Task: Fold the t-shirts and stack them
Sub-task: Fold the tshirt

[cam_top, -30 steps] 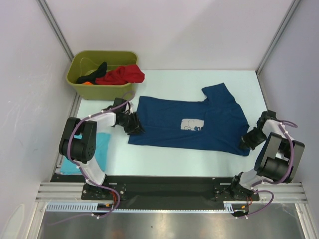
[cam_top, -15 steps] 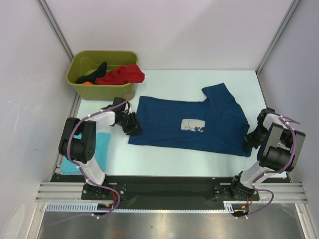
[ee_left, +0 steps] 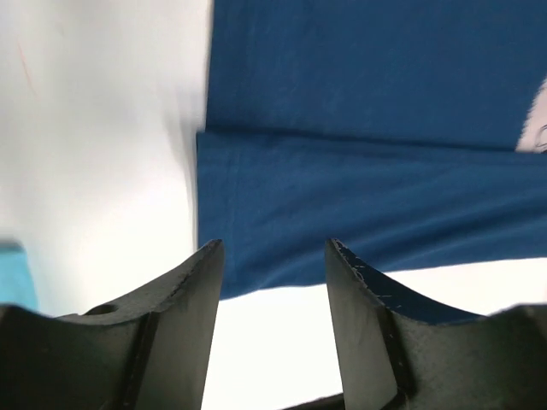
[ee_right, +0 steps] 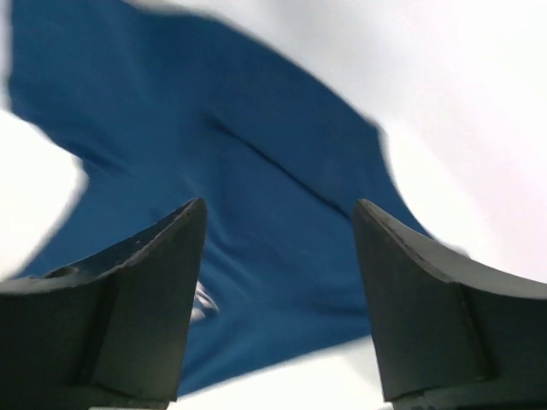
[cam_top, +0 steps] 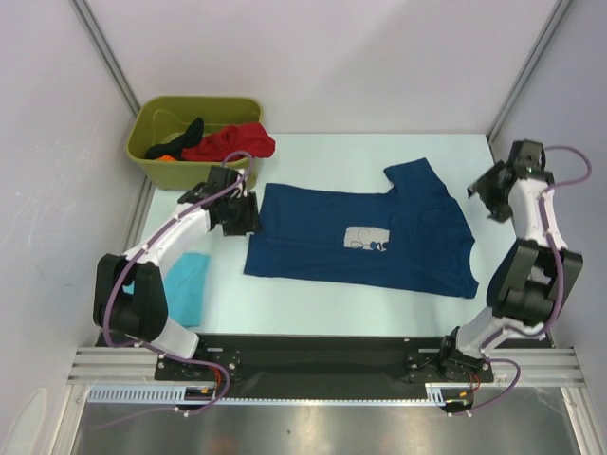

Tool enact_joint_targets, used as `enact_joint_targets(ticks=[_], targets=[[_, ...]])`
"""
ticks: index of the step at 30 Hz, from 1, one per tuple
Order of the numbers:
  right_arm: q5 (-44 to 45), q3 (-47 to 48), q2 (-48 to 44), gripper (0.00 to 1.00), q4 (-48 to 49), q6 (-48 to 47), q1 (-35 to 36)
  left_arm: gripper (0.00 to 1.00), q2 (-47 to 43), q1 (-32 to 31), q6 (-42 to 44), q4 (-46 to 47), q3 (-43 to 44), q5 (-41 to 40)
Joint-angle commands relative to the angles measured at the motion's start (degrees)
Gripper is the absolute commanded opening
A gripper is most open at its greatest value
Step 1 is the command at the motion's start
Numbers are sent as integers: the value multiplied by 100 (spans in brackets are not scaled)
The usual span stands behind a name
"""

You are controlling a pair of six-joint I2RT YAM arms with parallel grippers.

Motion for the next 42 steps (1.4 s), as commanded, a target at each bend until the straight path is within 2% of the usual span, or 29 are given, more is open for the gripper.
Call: enact_joint_targets(ticks=[1,6,9,10,12,13,16,17,20,24,26,28,32,38,42], targets=[[-539,835,892,75,532,-242,317,57,-13,-143,396,-44,531,-180],[-741,1645,1746,71,1451,-699,573,56,286,-231,274,299,954,-57],[-1119,2364,2589,70,1910,-848,635,54,550,-266,247,247,1314,-83],[-1277,2888,2818,70,1938,-927,635,54,576,-284,238,203,1393,-83],[-1383,3418,3504,70,1895,-1033,652,53,533,-301,221,211,1359,-135],[-1454,4039,3706,68,1816,-1155,661,53,507,-319,212,211,1263,-171],[-1524,4772,4444,64,1579,-1384,723,53,357,-336,142,176,1035,-232],[-1525,5288,4603,63,1300,-1516,731,53,305,-337,98,185,973,-241],[-1507,5915,5105,61,754,-1649,688,53,208,-337,97,246,823,-171],[-2051,5900,5246,58,883,-1658,617,53,383,-354,133,317,937,-355],[-2262,5943,5421,44,945,-1614,643,52,610,-354,133,282,1182,-347],[-2158,6197,5657,38,805,-1552,705,51,691,-363,98,246,1375,-268],[-1780,6243,5738,38,542,-1613,819,51,665,-407,97,255,1429,-233],[-1156,6242,5756,46,339,-2228,1047,51,673,-407,89,316,1201,-145],[-884,6234,5826,47,260,-2334,1118,51,647,-433,10,483,1052,13]])
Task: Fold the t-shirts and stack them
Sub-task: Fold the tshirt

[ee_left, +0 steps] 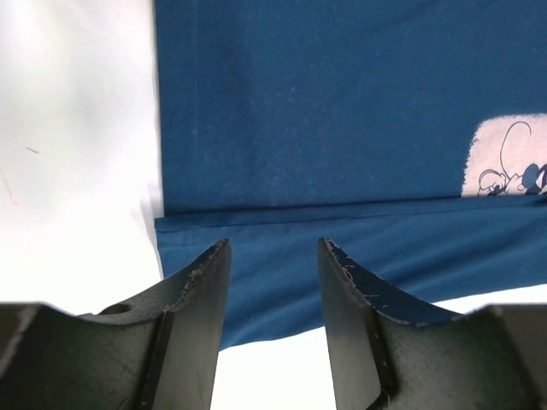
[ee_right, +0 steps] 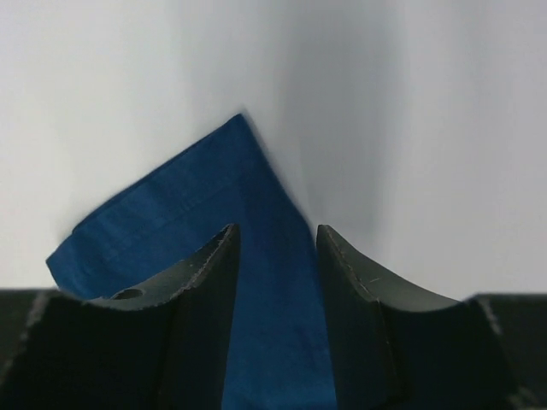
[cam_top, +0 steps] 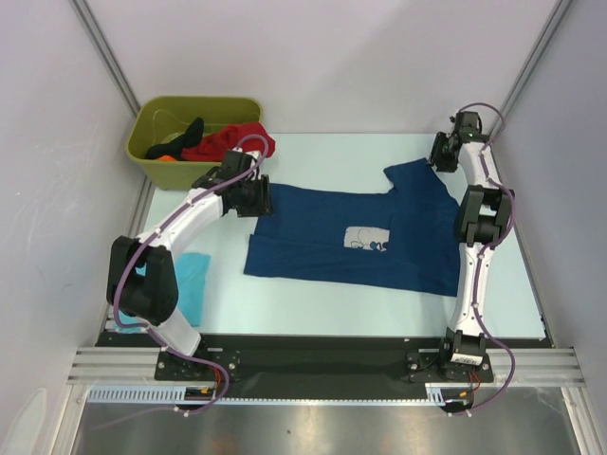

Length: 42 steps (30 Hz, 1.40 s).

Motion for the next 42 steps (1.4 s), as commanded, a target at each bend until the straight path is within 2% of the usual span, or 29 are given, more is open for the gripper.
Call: enact_joint_targets(ticks=[1,14,20,21,26,29,31,33,39,42], targets=[[398,249,95,47,-182,-360,86,51,-74,-70,-126,254,-83,175],[952,284,359,45,-349,-686,289,51,-92,-88,-117,263,-136,193],[969,214,411,31,-411,-897,499,51,-31,-88,-29,403,-101,44],[1230,197,420,28,-437,-914,534,51,30,-88,6,404,-22,-104],[1312,100,403,21,-446,-906,623,55,276,-132,374,579,259,-483],[1453,82,385,9,-446,-906,614,57,619,-228,533,553,584,-1019],[1488,82,359,7,-446,-906,588,57,908,-272,612,413,918,-1414],[1514,126,350,0,-437,-897,570,57,1059,-343,700,369,1190,-1599],[1401,284,52,0,-498,-617,544,58,1551,-475,875,430,1779,-1811],[1119,214,-256,0,-525,-458,535,54,1954,-492,946,377,2130,-2038]])
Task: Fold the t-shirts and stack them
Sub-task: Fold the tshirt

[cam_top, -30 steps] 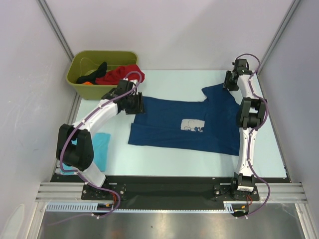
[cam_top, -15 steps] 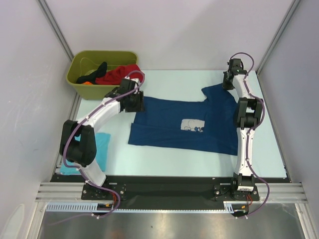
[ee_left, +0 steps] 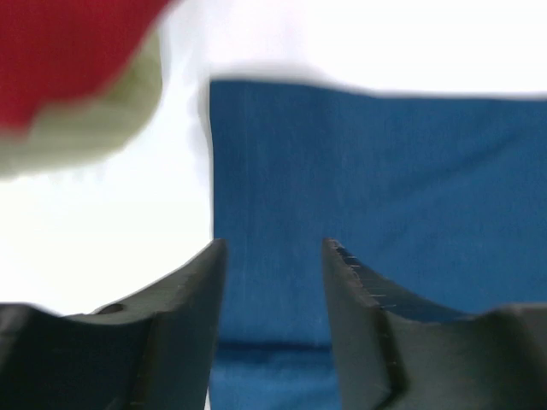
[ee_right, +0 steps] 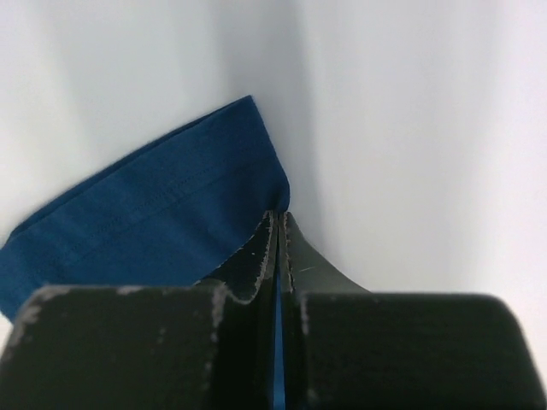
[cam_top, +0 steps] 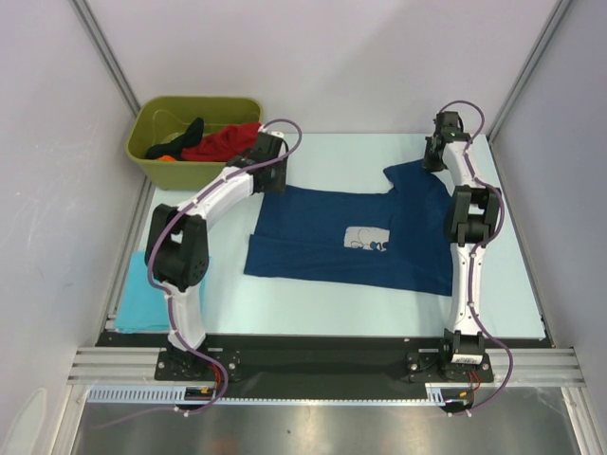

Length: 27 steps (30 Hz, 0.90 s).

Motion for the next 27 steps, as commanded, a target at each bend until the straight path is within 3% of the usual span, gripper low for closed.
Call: enact_joint_targets(ticks=[1,6,15,21,27], targets=[[-256,-61,-472,0,-357,242,-5,50,382,-42,234,54,549,-433],[-476,-361,-825,0,-286,233,-31,43,1110,-112,182,28,1215,-425],[-704,-378,-825,0,-339,312,-189,47,2034,-209,215,-69,2324,-591],[-775,-396,-851,0,-339,312,-260,56,2386,-200,497,-148,2536,-460],[-871,-449,-869,0,-321,321,-357,56,2641,-192,559,-210,2755,-416]])
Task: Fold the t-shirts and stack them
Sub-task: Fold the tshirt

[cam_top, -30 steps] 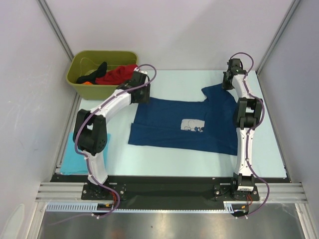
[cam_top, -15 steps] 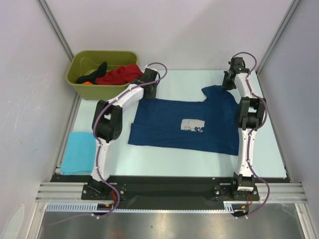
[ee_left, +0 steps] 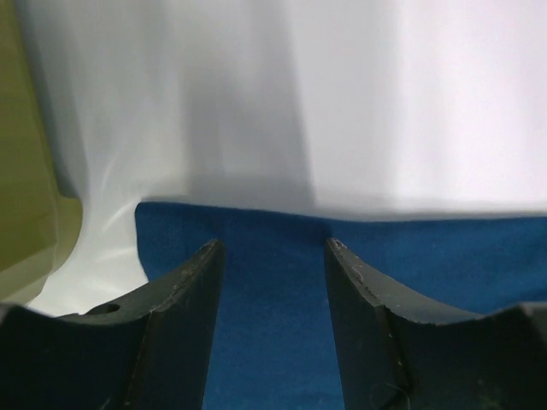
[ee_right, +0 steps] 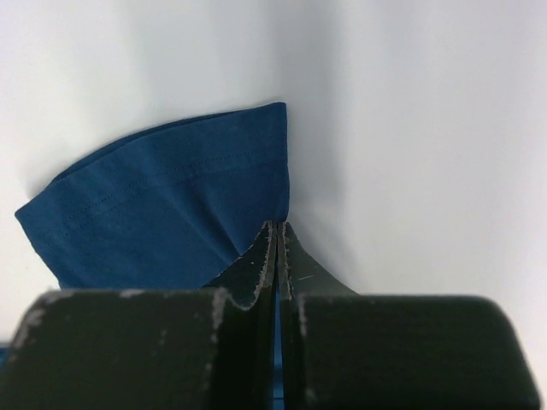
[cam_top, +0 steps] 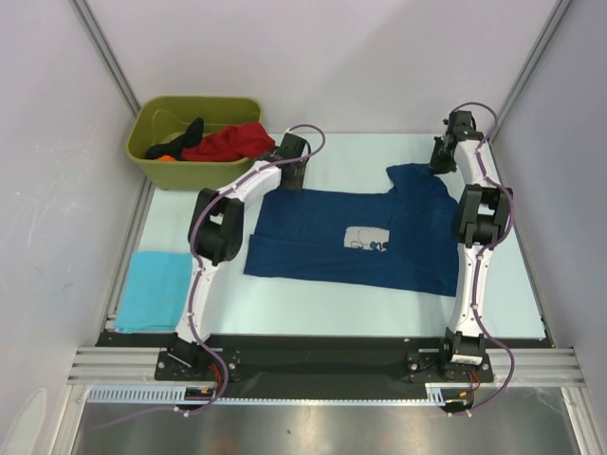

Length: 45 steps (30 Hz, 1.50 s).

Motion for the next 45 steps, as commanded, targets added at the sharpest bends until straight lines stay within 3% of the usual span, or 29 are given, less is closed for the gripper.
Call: enact_joint_targets(ticks=[1,8,14,26,34,45], targets=[[-137,-14,-427,0,-40,65,-61,56,147,-6,150,-48,413,2],[-198,-110,-506,0,-31,39,-149,57,473,117,19,-189,650,361],[-251,-216,-524,0,-48,30,-158,51,631,249,44,-172,694,748],[-392,-75,-559,0,-40,206,-176,20,570,258,133,-233,677,661],[-805,-242,-866,0,-4,882,-193,17,-45,240,-51,-417,396,599],[-1086,-1383,-2165,0,-39,1462,-544,12,-660,74,-324,-487,-176,372]])
